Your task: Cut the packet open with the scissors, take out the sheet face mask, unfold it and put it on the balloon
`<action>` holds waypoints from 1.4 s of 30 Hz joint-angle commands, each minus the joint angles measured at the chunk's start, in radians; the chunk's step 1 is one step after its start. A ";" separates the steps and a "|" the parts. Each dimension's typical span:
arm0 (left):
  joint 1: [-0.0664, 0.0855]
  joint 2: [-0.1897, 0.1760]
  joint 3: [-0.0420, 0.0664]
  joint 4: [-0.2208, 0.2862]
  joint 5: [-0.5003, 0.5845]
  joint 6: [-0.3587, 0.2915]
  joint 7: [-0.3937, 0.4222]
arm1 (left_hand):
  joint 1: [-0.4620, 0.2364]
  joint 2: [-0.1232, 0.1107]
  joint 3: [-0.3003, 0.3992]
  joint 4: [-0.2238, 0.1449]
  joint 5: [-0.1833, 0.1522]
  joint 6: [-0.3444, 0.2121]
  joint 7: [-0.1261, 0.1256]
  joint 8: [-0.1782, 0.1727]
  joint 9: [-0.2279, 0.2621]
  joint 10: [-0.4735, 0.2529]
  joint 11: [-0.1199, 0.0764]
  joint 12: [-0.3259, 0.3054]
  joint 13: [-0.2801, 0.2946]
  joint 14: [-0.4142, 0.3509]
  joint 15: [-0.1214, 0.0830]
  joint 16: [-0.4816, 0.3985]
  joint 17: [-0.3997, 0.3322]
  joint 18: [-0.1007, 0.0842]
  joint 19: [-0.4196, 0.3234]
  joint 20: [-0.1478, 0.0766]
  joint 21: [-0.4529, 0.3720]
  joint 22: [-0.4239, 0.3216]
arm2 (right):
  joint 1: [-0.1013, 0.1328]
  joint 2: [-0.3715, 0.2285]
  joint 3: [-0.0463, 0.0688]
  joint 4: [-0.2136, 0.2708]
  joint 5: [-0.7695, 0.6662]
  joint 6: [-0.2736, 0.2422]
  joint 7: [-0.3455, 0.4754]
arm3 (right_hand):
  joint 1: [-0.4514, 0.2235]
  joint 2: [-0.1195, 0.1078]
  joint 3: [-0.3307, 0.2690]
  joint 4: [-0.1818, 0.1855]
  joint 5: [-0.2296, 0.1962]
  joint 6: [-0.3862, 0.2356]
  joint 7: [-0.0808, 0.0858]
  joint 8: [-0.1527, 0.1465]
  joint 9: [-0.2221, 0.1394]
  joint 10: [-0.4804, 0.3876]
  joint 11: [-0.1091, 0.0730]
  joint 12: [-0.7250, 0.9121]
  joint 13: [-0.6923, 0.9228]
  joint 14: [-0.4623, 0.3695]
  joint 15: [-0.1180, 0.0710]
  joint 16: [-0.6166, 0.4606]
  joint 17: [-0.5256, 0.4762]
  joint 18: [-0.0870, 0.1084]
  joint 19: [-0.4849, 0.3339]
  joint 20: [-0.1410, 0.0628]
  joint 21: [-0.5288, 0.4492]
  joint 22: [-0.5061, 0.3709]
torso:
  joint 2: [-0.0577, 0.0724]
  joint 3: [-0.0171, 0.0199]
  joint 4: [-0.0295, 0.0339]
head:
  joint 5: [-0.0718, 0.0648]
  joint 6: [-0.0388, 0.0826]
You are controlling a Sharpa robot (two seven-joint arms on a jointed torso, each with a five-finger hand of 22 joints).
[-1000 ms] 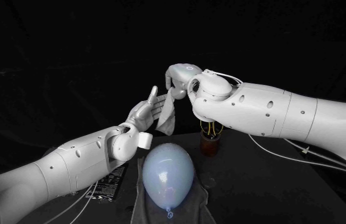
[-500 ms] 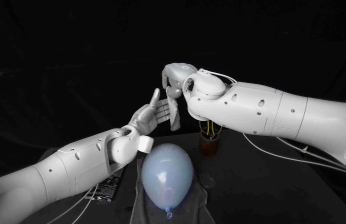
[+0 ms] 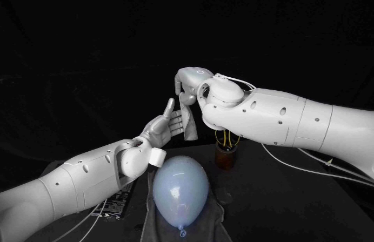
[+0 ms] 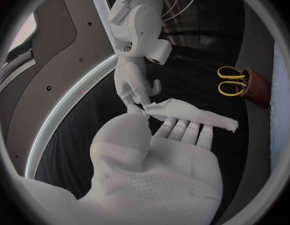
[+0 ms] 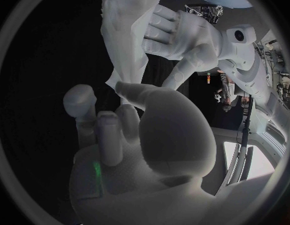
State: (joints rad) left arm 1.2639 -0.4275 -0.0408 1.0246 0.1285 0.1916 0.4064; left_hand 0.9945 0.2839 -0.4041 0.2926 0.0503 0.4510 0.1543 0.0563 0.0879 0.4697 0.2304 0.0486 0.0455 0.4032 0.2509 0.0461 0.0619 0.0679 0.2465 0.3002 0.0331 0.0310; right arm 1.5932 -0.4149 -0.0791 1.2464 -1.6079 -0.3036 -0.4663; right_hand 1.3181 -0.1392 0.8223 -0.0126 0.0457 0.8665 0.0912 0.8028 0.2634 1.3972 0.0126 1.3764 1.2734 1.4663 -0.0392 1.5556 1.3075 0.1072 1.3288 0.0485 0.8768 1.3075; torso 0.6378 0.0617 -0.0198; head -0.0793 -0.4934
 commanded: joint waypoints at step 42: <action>-0.003 0.025 0.002 0.030 0.003 0.250 -0.055 | 0.039 -0.087 0.017 0.003 -0.004 0.052 0.111 0.024 0.025 0.181 0.006 0.010 0.011 0.207 -0.030 0.048 0.041 -0.010 0.083 -0.004 0.018 0.011 | 0.005 0.103 0.009 -0.181 0.138 0.107 -0.023 | -0.101 -0.101 -0.472 0.173 0.261 -0.125 0.088 -0.246 -0.138 -0.478 0.089 -0.344 -0.490 -0.089 0.075 -0.114 -0.099 0.074 -0.208 0.091 -0.514 -0.037 | 0.001 0.0002 0.0006 | -0.014 0.006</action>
State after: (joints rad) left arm 1.2599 -0.4035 -0.0407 1.0498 0.1380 0.3735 0.3698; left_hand 1.0315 0.2047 -0.3876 0.2964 0.0503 0.5092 0.1611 0.0771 0.1124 0.6495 0.2355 0.0543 0.0554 0.6077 0.2203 0.0897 0.1031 0.0680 0.3300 0.2968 0.0489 0.0414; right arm 1.5973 -0.3151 -0.0700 1.0708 -1.4948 -0.2024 -0.4950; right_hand 1.2104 -0.2398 0.3553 0.1593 0.3033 0.7451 0.1760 0.5628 0.1268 0.9230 0.1005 1.0352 0.7859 1.3806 0.0357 1.4445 1.2100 0.1627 1.1247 0.1381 0.3646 1.2709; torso 0.6383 0.0617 -0.0188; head -0.0921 -0.4862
